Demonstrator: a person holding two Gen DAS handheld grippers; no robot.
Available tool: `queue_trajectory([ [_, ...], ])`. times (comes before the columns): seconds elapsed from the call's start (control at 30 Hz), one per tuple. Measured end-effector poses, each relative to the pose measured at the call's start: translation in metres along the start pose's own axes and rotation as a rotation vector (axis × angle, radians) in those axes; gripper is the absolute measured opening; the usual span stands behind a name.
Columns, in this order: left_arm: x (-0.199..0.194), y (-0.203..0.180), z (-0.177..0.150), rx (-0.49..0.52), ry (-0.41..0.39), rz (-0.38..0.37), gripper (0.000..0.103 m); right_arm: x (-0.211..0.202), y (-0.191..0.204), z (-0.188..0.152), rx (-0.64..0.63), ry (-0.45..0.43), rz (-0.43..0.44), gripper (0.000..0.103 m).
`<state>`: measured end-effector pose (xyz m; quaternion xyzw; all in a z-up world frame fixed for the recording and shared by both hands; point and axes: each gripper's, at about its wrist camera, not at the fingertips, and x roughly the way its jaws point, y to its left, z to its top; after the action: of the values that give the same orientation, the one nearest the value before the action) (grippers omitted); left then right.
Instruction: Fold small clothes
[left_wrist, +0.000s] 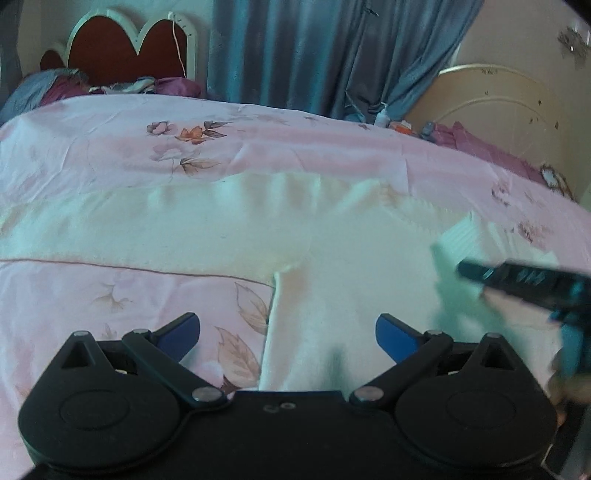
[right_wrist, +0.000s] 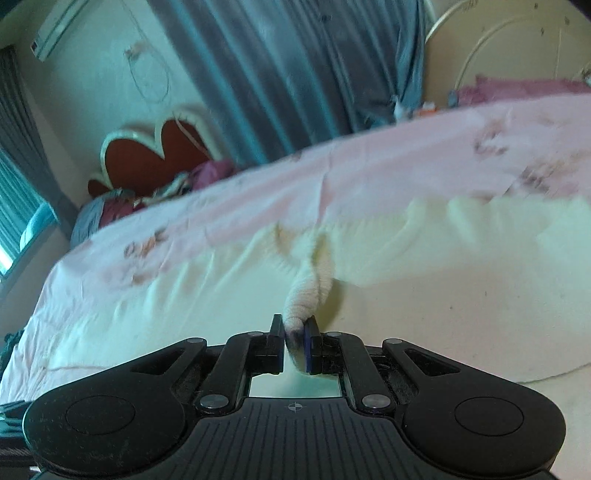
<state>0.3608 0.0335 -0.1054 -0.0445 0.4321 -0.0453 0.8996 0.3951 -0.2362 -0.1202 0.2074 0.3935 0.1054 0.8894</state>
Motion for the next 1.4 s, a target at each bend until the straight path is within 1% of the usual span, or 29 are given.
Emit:
queue_trajectory([
  [0.03,0.001,0.0,0.001,-0.005,0.001,-0.015,0.101,0.002,0.001,-0.001,0.002,0.009,0.005,0.031],
  [0.07,0.003,-0.001,0.003,-0.006,0.004,-0.033,0.101,0.002,0.001,-0.001,0.006,0.011,0.019,0.068],
  [0.1,0.004,-0.003,0.004,-0.004,0.005,-0.049,0.101,-0.003,0.001,-0.004,0.007,-0.002,0.018,0.083],
  [0.13,0.006,-0.005,0.005,0.0,0.004,-0.064,0.101,-0.012,0.0,-0.004,-0.003,-0.032,0.019,0.088],
  [0.17,0.008,-0.01,0.007,0.006,0.003,-0.084,0.101,-0.018,0.003,-0.004,-0.014,-0.052,0.017,0.088],
  [0.23,0.013,-0.019,0.009,0.014,0.003,-0.143,0.101,-0.037,-0.006,-0.001,-0.011,-0.092,-0.003,0.088],
  [0.33,0.028,-0.041,0.011,0.024,0.027,-0.227,0.099,-0.067,-0.029,-0.001,-0.009,-0.143,-0.1,0.088],
  [0.4,0.039,-0.056,0.011,0.039,0.035,-0.26,0.099,-0.082,-0.049,-0.004,-0.023,-0.15,-0.182,0.088],
  [0.5,0.061,-0.078,0.01,0.072,0.046,-0.258,0.099,-0.098,-0.077,-0.014,-0.024,-0.15,-0.278,0.088],
  [0.53,0.068,-0.082,0.009,0.072,0.057,-0.255,0.098,-0.102,-0.084,-0.017,-0.019,-0.149,-0.298,0.088],
  [0.6,0.079,-0.085,0.006,0.05,0.073,-0.265,0.097,-0.109,-0.099,-0.026,-0.006,-0.148,-0.338,0.088],
  [0.67,0.084,-0.086,0.004,0.034,0.057,-0.259,0.093,-0.115,-0.112,-0.032,0.017,-0.151,-0.361,0.088],
  [0.7,0.084,-0.087,0.003,0.031,0.046,-0.257,0.085,-0.119,-0.118,-0.035,0.026,-0.15,-0.366,0.088],
  [0.73,0.084,-0.088,0.001,0.027,0.029,-0.256,0.064,-0.122,-0.121,-0.035,0.033,-0.15,-0.369,0.088],
  [0.8,0.086,-0.089,0.002,0.009,0.02,-0.268,0.036,-0.123,-0.125,-0.037,0.036,-0.147,-0.374,0.088],
  [0.87,0.089,-0.088,0.003,-0.007,0.018,-0.272,0.035,-0.12,-0.127,-0.038,0.031,-0.141,-0.378,0.088],
  [0.9,0.089,-0.089,0.003,-0.008,0.014,-0.268,0.031,-0.119,-0.128,-0.039,0.03,-0.138,-0.377,0.088],
  [0.93,0.089,-0.09,0.004,-0.001,0.012,-0.268,0.018,-0.118,-0.129,-0.039,0.03,-0.135,-0.376,0.088],
  [0.97,0.089,-0.091,0.004,0.008,0.009,-0.275,0.009,-0.117,-0.13,-0.04,0.03,-0.131,-0.375,0.088],
  [1.0,0.088,-0.09,0.006,0.004,0.004,-0.296,0.007,-0.116,-0.13,-0.04,0.029,-0.128,-0.375,0.088],
  [1.03,0.086,-0.091,0.008,-0.001,-0.004,-0.301,0.006,-0.114,-0.13,-0.04,0.028,-0.124,-0.374,0.088],
  [1.13,0.069,-0.089,0.022,-0.023,-0.068,-0.338,0.006,-0.106,-0.13,-0.039,0.018,-0.11,-0.374,0.087],
  [1.2,0.055,-0.084,0.035,-0.034,-0.121,-0.36,0.006,-0.098,-0.13,-0.038,0.009,-0.1,-0.372,0.071],
  [1.23,0.048,-0.08,0.042,-0.036,-0.152,-0.358,0.006,-0.093,-0.13,-0.037,0.011,-0.089,-0.371,0.057],
  [1.33,0.037,-0.065,0.058,-0.065,-0.22,-0.33,0.006,-0.084,-0.129,-0.033,0.016,-0.095,-0.373,0.057],
  [1.4,0.036,-0.052,0.064,-0.078,-0.239,-0.299,0.006,-0.079,-0.127,-0.03,0.015,-0.094,-0.366,0.057],
])
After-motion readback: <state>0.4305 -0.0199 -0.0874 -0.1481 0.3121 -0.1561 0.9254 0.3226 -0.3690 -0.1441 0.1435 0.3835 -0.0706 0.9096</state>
